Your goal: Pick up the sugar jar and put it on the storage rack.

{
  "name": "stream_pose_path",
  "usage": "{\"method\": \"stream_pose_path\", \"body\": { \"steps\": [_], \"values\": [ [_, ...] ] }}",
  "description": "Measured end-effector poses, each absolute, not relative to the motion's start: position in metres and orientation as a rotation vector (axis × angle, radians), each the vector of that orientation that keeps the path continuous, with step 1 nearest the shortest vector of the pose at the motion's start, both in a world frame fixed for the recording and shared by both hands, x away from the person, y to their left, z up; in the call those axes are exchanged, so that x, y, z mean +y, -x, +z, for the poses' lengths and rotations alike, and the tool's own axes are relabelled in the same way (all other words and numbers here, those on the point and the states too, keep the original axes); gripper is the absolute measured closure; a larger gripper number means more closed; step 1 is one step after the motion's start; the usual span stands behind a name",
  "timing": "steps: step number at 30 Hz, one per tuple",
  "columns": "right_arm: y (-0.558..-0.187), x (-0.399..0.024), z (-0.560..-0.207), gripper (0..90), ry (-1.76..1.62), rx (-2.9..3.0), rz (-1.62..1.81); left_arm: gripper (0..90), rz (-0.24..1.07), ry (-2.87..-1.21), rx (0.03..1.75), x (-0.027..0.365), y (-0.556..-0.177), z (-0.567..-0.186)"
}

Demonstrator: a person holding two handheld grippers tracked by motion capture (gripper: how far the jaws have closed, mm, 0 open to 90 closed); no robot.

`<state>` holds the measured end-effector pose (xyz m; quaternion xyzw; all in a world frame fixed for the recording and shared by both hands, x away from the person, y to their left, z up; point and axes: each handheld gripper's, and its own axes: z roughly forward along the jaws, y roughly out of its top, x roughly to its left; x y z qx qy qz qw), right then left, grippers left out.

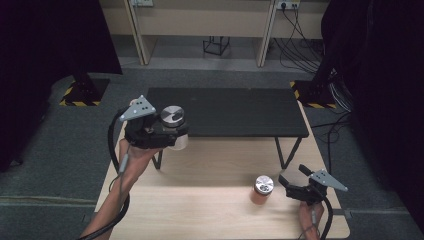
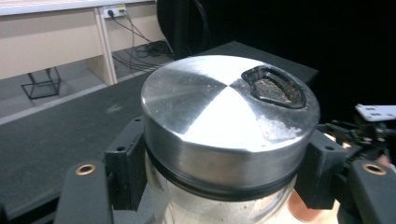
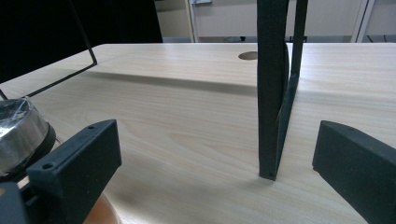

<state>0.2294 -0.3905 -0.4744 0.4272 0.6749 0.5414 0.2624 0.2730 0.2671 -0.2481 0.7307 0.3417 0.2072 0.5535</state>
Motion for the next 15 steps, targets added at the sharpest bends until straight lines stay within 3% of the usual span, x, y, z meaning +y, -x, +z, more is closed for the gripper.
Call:
{"method": "stream_pose_path", "body": {
  "steps": [15],
  "values": [
    [-0.229, -0.391, -0.474, 1.1, -1.151, 1.826, 1.466, 31.2, 0.546, -1.674, 0.933, 0.26, -0.301, -0.244]
  ]
}}
